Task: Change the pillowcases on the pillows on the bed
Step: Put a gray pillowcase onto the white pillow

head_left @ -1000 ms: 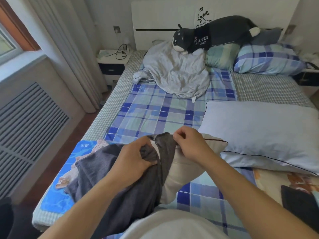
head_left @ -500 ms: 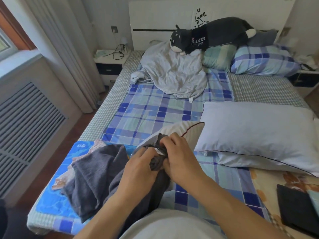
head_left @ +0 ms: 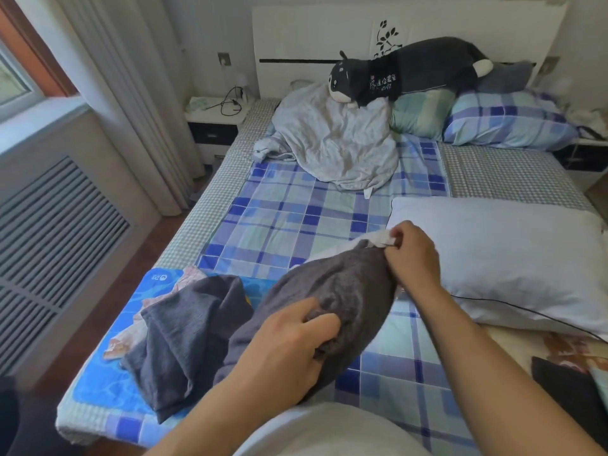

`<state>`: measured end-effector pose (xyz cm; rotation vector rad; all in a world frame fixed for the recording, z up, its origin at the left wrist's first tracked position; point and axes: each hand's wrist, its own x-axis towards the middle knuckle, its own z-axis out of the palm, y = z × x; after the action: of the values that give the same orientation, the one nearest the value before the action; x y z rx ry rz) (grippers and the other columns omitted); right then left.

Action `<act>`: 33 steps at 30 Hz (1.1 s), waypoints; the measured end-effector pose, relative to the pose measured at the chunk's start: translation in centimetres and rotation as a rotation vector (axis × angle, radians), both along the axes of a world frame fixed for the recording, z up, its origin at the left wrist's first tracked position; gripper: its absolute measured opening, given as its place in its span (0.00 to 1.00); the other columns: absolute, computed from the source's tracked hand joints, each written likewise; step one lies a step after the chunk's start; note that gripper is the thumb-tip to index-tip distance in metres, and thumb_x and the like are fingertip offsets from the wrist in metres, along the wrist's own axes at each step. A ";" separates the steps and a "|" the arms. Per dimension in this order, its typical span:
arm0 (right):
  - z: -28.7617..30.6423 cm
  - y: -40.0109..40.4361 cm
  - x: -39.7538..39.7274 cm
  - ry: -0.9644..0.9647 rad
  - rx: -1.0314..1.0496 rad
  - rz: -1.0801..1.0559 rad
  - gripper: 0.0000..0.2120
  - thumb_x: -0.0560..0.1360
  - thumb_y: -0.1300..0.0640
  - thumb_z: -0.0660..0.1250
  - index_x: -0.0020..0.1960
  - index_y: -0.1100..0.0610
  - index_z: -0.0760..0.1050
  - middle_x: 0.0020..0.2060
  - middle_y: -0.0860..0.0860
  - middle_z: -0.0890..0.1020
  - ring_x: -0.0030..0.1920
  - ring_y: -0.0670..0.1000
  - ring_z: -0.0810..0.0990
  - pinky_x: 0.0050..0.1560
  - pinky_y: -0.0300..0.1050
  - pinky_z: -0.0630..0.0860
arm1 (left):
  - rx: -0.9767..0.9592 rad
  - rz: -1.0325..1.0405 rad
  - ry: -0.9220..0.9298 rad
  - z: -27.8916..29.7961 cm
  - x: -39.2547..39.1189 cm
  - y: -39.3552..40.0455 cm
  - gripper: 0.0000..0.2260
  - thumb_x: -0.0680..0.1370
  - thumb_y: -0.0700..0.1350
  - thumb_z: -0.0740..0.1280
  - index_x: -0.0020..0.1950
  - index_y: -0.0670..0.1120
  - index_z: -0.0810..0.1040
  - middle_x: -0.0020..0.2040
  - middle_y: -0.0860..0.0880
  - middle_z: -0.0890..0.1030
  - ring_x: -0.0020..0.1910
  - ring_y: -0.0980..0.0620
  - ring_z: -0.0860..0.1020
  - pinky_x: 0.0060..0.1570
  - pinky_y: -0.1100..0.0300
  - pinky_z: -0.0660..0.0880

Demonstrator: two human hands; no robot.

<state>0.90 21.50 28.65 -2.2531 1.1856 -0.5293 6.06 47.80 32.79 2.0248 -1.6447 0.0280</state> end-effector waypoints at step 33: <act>2.3 1.2 -3.9 -0.403 1.519 -0.069 0.10 0.75 0.67 0.67 0.55 0.69 0.78 0.50 0.64 0.81 0.53 0.61 0.80 0.51 0.59 0.83 | 0.016 0.659 0.186 -1.3 10.3 1.9 0.19 0.72 0.41 0.75 0.60 0.53 0.77 0.71 0.47 0.62 0.70 0.40 0.64 0.69 0.41 0.66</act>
<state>-3.01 22.67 31.00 -0.7580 0.8943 0.0044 16.33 49.70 31.45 2.4083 -0.8177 0.0582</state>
